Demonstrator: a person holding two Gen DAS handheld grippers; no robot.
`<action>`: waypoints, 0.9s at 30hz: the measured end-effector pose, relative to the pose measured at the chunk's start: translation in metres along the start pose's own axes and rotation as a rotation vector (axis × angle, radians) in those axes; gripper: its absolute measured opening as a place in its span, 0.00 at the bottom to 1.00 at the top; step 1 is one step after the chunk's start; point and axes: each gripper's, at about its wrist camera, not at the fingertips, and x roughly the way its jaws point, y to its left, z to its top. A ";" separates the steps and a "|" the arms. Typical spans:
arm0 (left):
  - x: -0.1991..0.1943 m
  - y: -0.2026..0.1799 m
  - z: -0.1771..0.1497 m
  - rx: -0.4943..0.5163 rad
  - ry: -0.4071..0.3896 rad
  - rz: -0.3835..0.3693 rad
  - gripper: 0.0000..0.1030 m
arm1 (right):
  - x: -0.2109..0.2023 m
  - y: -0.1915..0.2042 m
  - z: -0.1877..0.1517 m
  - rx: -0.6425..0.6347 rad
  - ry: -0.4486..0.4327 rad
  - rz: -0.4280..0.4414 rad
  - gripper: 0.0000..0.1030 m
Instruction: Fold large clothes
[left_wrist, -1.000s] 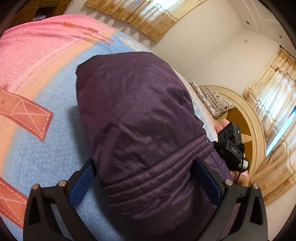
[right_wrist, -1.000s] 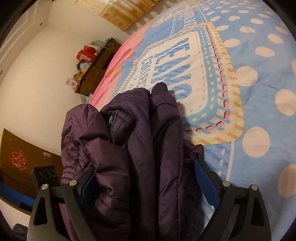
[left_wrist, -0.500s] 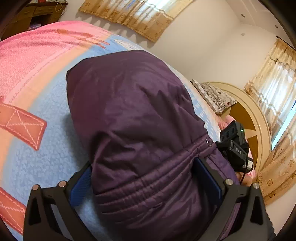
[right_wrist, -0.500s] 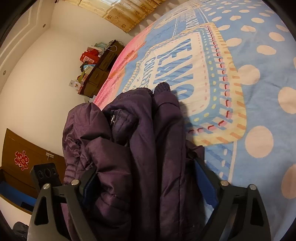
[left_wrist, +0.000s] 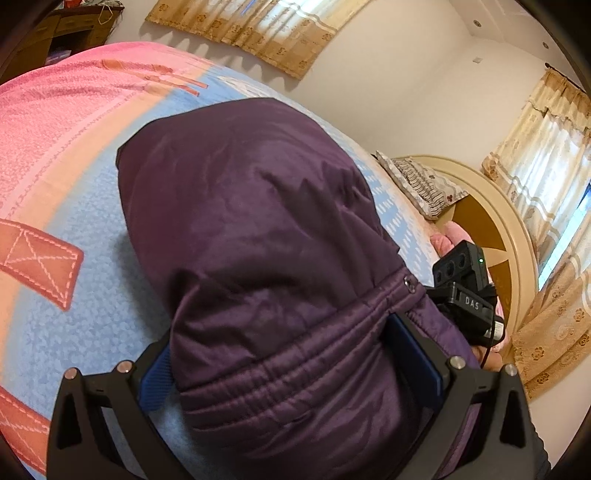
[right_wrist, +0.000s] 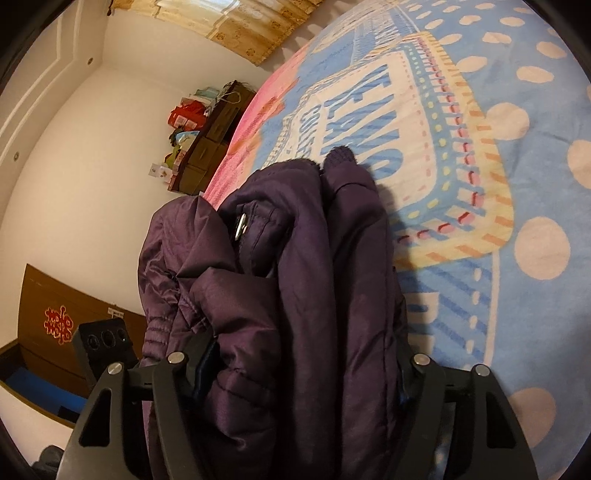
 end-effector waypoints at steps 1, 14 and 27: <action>-0.002 0.000 -0.001 0.006 -0.002 -0.003 1.00 | 0.001 0.002 -0.001 -0.006 0.000 0.007 0.61; -0.049 -0.026 -0.001 0.182 -0.042 0.029 0.98 | -0.001 0.035 -0.053 -0.026 -0.084 0.120 0.46; -0.149 0.009 -0.012 0.231 -0.154 0.138 0.98 | 0.077 0.133 -0.091 -0.095 -0.005 0.303 0.45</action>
